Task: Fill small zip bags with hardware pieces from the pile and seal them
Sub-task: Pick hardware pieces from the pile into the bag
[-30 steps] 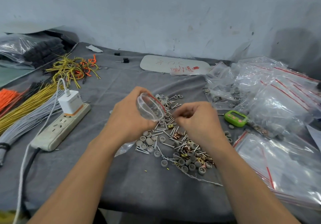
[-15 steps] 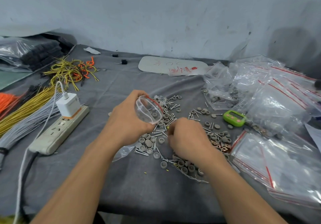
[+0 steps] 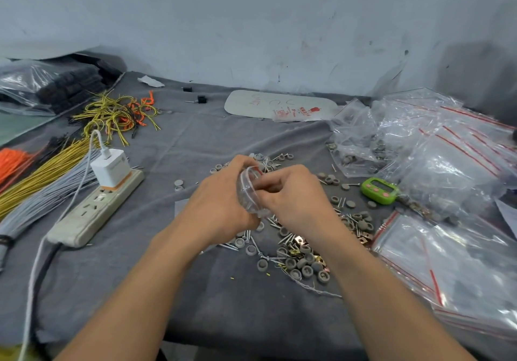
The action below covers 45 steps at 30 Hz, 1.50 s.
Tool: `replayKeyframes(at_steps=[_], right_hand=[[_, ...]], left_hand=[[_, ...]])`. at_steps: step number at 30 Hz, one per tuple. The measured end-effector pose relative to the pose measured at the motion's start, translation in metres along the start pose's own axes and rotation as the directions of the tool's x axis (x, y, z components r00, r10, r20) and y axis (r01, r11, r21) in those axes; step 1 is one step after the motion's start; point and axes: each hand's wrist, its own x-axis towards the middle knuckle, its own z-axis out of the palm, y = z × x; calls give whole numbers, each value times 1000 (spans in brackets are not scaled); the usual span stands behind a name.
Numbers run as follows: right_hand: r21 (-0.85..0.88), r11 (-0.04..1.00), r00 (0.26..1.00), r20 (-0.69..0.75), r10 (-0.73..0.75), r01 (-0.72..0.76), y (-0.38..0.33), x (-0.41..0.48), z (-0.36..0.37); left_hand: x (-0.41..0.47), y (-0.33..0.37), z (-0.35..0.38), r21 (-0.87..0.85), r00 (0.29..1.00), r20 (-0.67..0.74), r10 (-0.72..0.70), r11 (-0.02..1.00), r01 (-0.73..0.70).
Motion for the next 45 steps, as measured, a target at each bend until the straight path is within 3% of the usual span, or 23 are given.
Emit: replayKeyframes(at_steps=[4,6,11,16,23,25,27,28,30,32,34,40,43,45], right_hand=[[-12,1000,983,-185,16,-18,10,0,-24],[-112,991,971,-235,38,-66,16,0,-36],[-538,829,988,-65,137,-150,24,-2,-27],[-725,683,991,2,133,-90,25,-3,7],[-803,594,999,51,-20,53,26,-3,11],[-688,726,997,-48,-65,14,27,0,4],[-336,942,977,-206,-49,-24,22,2,-3],[-125,992,960,-278,-19,-17,19,4,-6],[197,980,942,-335,33,35,13,4,-8],[379,924,957,-282,71,43,8,3,-4],[398,917,976,-201,87,0,5,1,4],[211,977,996,-82,43,-25,6,2,20],[265,964,982,-177,58,-9,7,3,9],[200,980,958,-276,78,-22,11,4,-5]], left_hand=[[-3,-2,-6,-41,998,-58,-38,999,35],[-4,-3,-8,-49,996,-80,-40,998,36],[-4,-3,-9,-53,992,-113,-50,998,44],[-3,-5,-9,-65,992,-119,-49,997,42],[-3,-5,-10,-42,991,-120,-53,998,48],[-4,-4,-9,-46,992,-113,-50,998,45],[-5,-3,-8,-55,994,-98,-51,997,45],[-5,-2,-7,-54,995,-87,-55,997,50],[-4,0,-6,-40,997,-60,-57,998,55],[-2,1,-4,-22,998,-43,-41,999,40],[-2,2,-2,-20,999,-46,-20,1000,19],[-3,6,1,-5,999,-34,28,1000,-29],[-4,3,-1,-66,997,-81,-3,998,-3],[-5,-1,-3,-96,992,-123,-17,995,5]])
